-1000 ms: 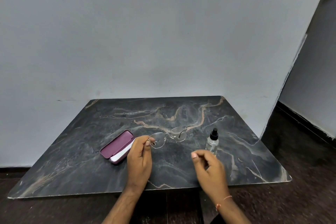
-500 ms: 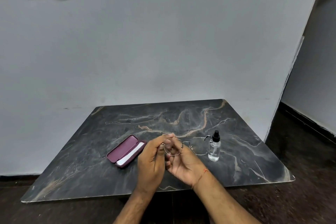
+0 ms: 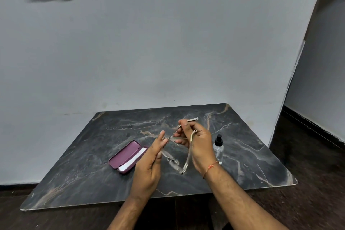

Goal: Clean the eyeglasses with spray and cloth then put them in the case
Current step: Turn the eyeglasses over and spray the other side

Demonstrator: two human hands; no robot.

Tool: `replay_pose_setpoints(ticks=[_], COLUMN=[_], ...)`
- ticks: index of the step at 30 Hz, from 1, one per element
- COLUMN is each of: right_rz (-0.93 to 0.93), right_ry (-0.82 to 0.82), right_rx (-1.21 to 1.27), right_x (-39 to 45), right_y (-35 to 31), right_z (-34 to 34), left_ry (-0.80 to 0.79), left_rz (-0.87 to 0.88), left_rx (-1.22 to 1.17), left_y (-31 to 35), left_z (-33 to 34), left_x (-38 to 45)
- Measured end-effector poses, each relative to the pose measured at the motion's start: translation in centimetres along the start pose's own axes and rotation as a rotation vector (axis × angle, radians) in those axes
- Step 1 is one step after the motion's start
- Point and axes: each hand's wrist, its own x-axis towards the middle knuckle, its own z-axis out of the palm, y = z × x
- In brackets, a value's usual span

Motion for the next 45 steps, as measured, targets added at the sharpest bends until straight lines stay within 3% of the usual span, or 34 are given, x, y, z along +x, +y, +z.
replay_pose_setpoints(ticks=[8,21,27,35,41,45], right_rz=[-0.256,-0.675,-0.628,-0.410,-0.266,-0.221], right_ry=[0.098,0.224,0.195,0.236,0.246,0.246], right_rx=[-0.318,-0.971,-1.086,-0.996,-0.950,-0.944], right_x=[1.0,1.5,1.2,1.5,1.6,1.3], right_y=[0.0,0.0,-0.2,0.7,1.6,2.6], right_z=[-1.8,-4.1,-4.8,-6.9,-8.0,-8.4], left_ry=[0.190,-0.045,-0.067,0.082,-0.059,-0.065], left_rz=[-0.025,0.014,-0.009,-0.105,-0.132,-0.151], left_rx=[0.010,0.278,0.272,0.056,0.049,0.049], left_y=[0.4,-0.3,-1.0,-0.6,-1.1,-1.7], left_z=[-1.3,-3.0,-2.6,-2.7,-3.6,-4.1], left_x=[-0.2,-0.6,-0.4,-0.7,-0.3,-0.3])
